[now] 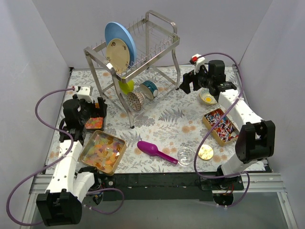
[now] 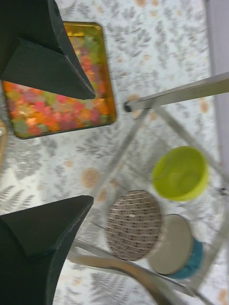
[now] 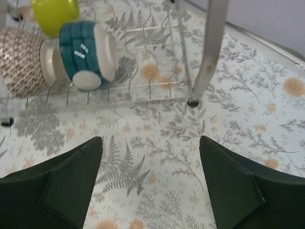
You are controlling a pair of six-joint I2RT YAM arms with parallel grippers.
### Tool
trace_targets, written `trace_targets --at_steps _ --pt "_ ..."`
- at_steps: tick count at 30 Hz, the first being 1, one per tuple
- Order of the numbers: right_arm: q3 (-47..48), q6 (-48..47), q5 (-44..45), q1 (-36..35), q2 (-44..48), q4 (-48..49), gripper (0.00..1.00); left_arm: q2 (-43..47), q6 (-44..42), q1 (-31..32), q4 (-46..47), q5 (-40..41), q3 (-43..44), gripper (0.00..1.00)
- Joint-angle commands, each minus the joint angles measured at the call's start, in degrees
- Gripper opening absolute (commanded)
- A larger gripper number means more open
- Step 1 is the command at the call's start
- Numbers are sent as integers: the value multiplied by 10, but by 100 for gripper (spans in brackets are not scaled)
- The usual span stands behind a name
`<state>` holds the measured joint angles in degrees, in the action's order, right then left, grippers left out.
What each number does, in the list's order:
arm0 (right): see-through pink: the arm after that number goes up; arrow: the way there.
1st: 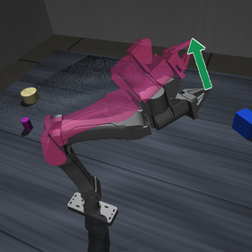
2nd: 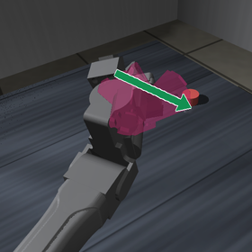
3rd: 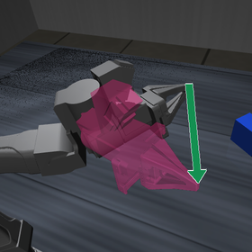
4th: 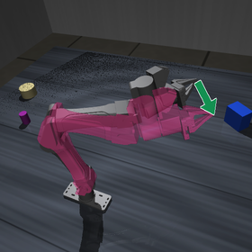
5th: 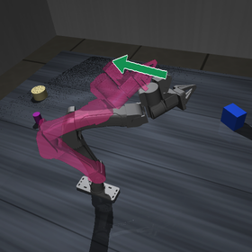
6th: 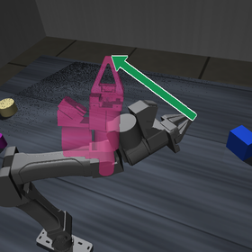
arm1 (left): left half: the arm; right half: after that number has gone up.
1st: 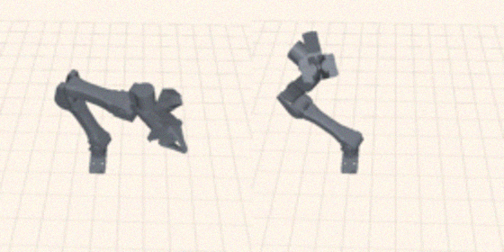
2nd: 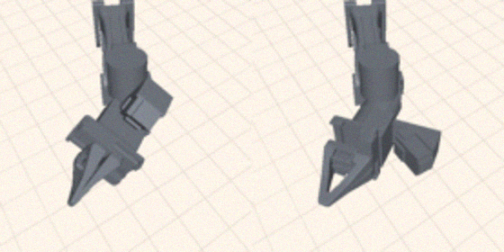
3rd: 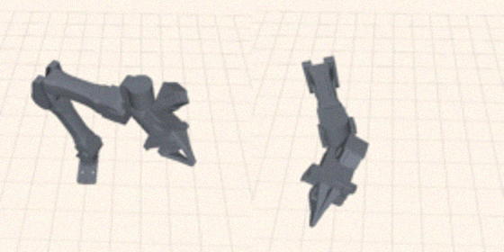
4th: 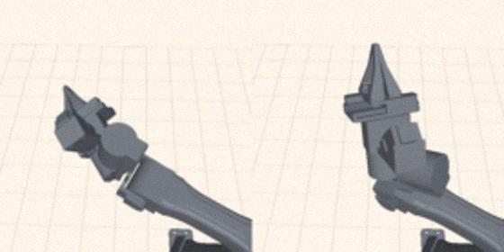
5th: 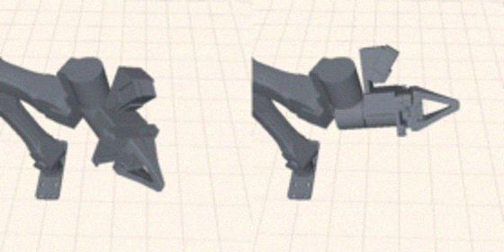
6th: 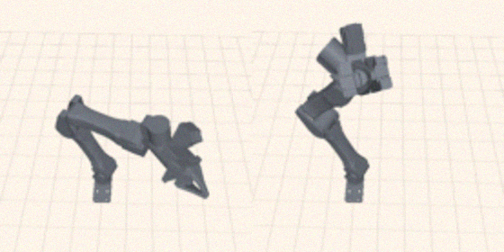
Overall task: Pack the candies
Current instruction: Move the distractor to the center of the board.
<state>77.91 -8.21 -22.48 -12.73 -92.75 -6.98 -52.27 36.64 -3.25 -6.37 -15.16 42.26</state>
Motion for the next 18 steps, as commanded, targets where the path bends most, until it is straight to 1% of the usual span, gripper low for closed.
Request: trace_targets --at_steps 1,2,3,4,5,6,7,8,9,11,12,15,18 --pt "-51 -118 -70 3 48 -76 89 49 -62 0 -132 -27 -20 82" --pt "-57 -135 -91 2 56 -92 89 55 -85 0 -142 -33 -22 86" --pt "-60 -152 -99 2 61 -107 89 59 -105 0 -166 -55 -23 87" --pt "-67 -185 -104 0 70 -134 89 56 -120 0 -181 -60 -17 88" --pt "-69 -206 -121 -1 74 -151 89 53 -150 0 -197 -64 -13 88" --pt "-69 -242 -135 -4 78 -174 87 46 -173 0 -236 -75 -8 88" --pt "-69 -270 -143 -7 84 -223 86 37 -197 0 -259 -108 3 88" --pt "-71 -320 -146 -10 87 -242 85 35 -249 0 -279 -123 3 88" --pt "-73 -343 -147 -17 91 -266 84 36 -259 0 -297 -132 0 88" --pt "-91 -377 -142 -23 106 -286 83 34 -270 0 -304 -124 -12 89" --pt "-100 -379 -141 -26 111 -283 83 29 -264 0 -301 -115 -15 89" --pt "-116 -364 -138 -32 122 -262 82 -19 -231 0 -281 -72 0 89" --pt "-121 -344 -140 -42 122 -241 80 -57 -222 -2 -261 -75 27 86"
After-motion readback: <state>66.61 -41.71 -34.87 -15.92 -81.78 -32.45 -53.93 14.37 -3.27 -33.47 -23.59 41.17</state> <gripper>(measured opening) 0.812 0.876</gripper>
